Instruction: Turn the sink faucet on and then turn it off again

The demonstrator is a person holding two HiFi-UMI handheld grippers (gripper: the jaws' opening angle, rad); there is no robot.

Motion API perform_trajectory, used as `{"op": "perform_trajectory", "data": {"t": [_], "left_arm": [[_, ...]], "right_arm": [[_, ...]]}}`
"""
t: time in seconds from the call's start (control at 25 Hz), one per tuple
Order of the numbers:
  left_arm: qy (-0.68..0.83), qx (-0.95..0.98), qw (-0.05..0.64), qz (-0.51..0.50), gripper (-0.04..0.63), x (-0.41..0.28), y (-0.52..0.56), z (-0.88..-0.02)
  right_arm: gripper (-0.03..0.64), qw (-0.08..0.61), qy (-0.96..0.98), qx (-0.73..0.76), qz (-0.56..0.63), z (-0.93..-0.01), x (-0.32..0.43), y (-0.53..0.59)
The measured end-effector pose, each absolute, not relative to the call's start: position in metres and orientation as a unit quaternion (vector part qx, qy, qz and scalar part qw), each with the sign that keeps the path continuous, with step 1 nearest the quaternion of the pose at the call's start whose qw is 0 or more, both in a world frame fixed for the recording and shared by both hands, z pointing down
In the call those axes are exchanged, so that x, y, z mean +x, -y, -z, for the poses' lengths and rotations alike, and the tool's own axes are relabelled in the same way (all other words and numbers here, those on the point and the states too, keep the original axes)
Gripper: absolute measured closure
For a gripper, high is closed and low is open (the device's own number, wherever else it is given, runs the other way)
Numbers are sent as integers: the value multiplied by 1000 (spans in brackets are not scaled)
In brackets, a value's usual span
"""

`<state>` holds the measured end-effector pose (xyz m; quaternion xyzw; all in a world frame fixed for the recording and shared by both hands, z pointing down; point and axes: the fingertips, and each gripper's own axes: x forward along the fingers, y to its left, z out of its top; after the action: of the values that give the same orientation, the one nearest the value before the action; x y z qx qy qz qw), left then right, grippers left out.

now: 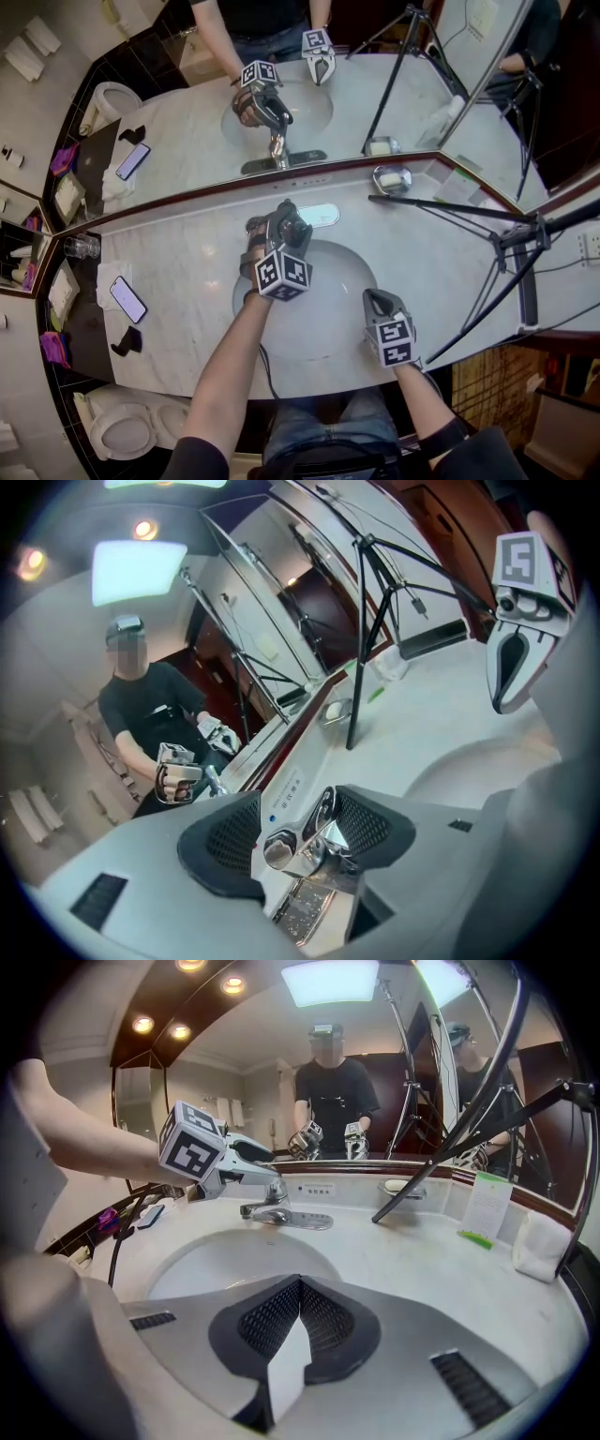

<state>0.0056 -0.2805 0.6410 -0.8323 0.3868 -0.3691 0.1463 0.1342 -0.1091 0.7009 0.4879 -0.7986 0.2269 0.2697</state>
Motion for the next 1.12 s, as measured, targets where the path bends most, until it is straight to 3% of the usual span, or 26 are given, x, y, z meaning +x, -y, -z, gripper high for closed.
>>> {"op": "perform_trajectory", "data": {"t": [0.68, 1.12], "left_arm": [[-395, -846, 76, 351, 345, -10, 296, -639], [-415, -842, 59, 341, 377, -34, 241, -610]], "right_arm": [[600, 264, 803, 486, -222, -694, 132, 115], [600, 257, 812, 478, -215, -668, 116, 96]]}}
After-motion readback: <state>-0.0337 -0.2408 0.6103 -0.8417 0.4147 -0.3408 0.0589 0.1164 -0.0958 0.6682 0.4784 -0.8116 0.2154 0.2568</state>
